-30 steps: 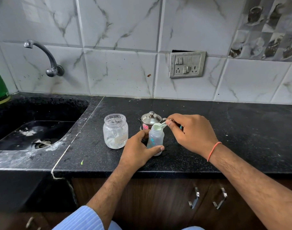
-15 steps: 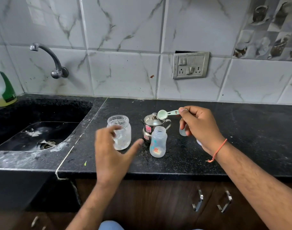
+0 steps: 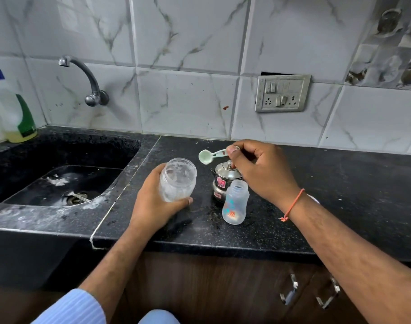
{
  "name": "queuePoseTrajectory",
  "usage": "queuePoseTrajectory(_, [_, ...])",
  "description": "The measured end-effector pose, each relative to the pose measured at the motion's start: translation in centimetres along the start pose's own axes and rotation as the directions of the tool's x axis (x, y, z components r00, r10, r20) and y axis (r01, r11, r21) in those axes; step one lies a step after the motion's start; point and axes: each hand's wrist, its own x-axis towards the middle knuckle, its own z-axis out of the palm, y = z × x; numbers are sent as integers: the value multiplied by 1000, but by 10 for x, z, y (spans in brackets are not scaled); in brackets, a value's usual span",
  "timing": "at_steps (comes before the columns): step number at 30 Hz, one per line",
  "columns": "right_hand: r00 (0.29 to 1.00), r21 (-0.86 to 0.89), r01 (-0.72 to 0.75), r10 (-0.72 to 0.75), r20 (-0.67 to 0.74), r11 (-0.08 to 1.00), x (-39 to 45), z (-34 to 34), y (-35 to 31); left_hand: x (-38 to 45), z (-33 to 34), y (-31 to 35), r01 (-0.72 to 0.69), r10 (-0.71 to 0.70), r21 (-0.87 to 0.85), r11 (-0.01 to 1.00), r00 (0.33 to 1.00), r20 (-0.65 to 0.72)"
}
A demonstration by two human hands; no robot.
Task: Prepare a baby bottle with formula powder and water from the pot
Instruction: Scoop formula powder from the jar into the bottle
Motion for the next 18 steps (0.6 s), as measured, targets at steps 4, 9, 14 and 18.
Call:
queuePoseTrajectory(4, [960,-165,271,-252,126,948,1,20,-7,-7,0,3,-101,97,-98,990,994,-42])
queuePoseTrajectory(9, [824,-406,556,-418,382,725,-1,46,-6,-9,0,1,-216,210,-110,970,976,-58])
queuePoseTrajectory(14, [782,-558,618,-508,361,554,-2,45,-13,-8,1,2,-212,207,-192,958,977,-45])
queuePoseTrajectory(18, [796,-649,579,-512,322,493,-1,49,-30,-7,3,4,-194,202,-239,951,979,8])
